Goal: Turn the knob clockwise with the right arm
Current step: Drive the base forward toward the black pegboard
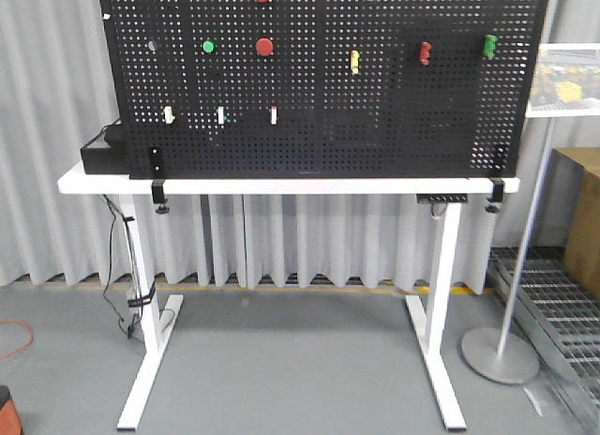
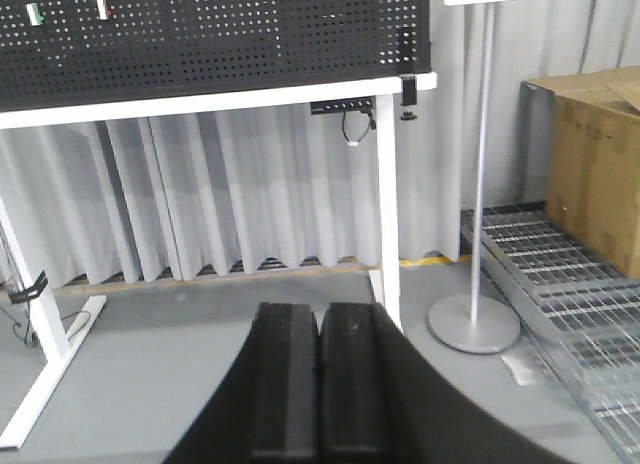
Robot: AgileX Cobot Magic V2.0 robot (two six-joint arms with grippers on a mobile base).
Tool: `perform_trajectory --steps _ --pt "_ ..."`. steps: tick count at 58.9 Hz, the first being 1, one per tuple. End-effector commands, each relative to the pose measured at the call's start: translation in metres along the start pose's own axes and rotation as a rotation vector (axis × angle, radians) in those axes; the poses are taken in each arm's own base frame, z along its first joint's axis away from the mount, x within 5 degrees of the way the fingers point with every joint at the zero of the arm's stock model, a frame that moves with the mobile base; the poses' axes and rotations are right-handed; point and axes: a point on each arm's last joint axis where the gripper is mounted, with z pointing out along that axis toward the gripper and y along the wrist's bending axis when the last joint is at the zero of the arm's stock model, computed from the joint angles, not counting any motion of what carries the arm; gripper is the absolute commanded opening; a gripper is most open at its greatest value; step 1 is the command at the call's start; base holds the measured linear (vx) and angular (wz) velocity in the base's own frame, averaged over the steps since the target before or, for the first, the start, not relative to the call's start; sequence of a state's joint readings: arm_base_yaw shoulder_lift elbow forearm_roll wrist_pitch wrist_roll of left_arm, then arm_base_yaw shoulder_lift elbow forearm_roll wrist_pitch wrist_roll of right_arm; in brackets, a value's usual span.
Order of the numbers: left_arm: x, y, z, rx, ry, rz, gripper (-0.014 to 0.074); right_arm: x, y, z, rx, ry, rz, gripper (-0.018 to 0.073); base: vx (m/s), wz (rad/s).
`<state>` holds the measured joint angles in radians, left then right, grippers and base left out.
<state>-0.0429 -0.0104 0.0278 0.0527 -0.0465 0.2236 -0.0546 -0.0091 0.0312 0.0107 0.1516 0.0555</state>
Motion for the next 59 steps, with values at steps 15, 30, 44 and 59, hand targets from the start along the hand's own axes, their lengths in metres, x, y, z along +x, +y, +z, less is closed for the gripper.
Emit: perform_trajectory --steps 15,30,44,59 --pt "0.0046 -0.0021 0.0015 0.003 -0.034 -0.01 -0.0006 -0.0054 -0.0001 -0.0007 0.002 -0.085 -0.003 -0.0003 0.45 0.04" --pt "0.0046 -0.0021 0.0015 0.003 -0.034 -0.01 -0.0006 -0.0054 -0.0001 -0.0007 0.002 -0.085 -0.003 -0.0003 0.45 0.02" --pt "0.0046 -0.0021 0.0015 0.003 -0.034 -0.01 -0.0006 -0.0054 -0.0001 -0.0007 0.002 -0.085 -0.003 -0.0003 0.41 0.0" --pt "0.0046 -0.0021 0.0015 0.003 -0.034 -0.01 -0.0006 -0.0054 -0.0001 -0.0007 0.002 -0.085 -0.003 -0.0003 0.41 -0.03"
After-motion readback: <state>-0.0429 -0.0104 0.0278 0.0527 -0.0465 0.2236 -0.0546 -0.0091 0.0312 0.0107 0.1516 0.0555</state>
